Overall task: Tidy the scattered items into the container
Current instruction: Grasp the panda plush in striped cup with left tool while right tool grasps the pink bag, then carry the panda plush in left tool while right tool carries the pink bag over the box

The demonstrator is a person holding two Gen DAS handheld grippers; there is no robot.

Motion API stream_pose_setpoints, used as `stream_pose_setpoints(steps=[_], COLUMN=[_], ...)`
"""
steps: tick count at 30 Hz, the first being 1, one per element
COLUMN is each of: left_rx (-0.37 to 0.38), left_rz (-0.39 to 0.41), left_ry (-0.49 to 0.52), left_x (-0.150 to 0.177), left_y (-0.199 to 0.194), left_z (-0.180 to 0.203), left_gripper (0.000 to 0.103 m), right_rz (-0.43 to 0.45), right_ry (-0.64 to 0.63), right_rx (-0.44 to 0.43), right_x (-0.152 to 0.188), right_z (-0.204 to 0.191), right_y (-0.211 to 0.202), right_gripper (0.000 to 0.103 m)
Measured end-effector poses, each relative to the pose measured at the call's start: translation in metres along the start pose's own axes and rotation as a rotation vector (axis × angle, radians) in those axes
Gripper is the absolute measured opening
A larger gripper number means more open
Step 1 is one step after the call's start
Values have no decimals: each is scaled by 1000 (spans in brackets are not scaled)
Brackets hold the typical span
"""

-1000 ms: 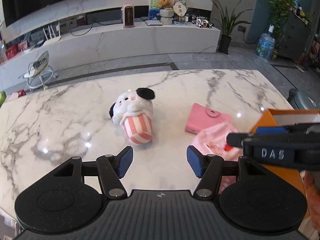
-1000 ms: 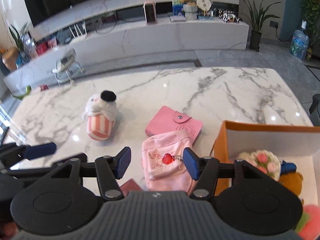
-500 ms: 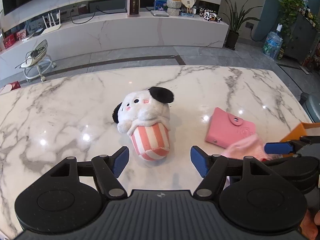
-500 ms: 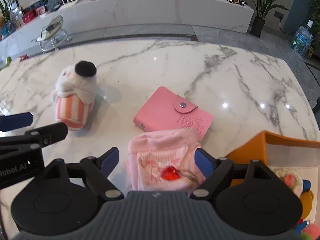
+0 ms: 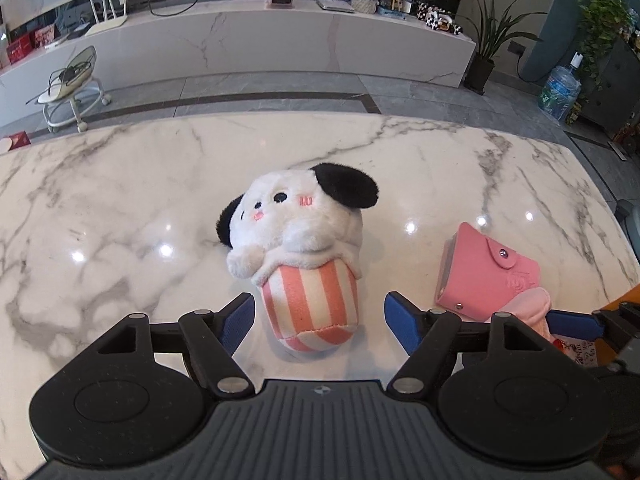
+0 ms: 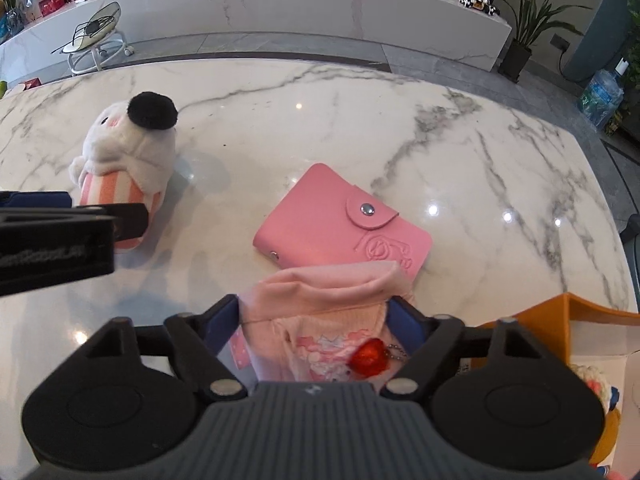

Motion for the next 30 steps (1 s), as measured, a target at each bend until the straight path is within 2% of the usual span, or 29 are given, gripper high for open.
stream_pose_setpoints(steps=[3, 5, 6, 7, 13, 24, 25, 26, 30], left_rx=[-19, -15, -9, 4, -13, -26, -28, -29, -18], left_rz=[-19, -31, -38, -47, -33, 9, 17, 25, 53], left_ry=[-11, -23, -34, -48, -43, -63, -60, -58, -53], left_x=[2, 4, 5, 6, 9, 18, 18, 19, 23], left_y=[6, 8, 9, 10, 2, -41, -47, -52, -74], left_z=[-3, -7, -9, -11, -12, -16, -15, -15, -10], left_gripper=[84, 73, 60, 59, 53, 51, 51, 51, 51], right_rz=[11, 18, 21, 22, 49, 145, 156, 172, 171], right_ry=[-2, 1, 5, 7, 22, 31, 29, 28, 38], right_rx=[-6, -20, -31, -43, -79, -76, -74, -85, -72], right_x=[1, 2, 3, 4, 5, 1, 0, -1, -3], right_z=[-1, -2, -3, -4, -7, -2, -2, -2, 0], right_y=[-2, -4, -5, -6, -12, -46, -51, -55, -63], right_gripper=[79, 77, 77, 76, 71, 68, 66, 30, 31])
Point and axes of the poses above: each gripper's, at about its wrist camera, not at the fingertips, and y roughly the way its jaws point, z to its right, x to its underside, the point moved 5 cm from there along y, roughly the way its jaws point, and after that the axes turned 12 degrees about -y, right-handed, at the moved point
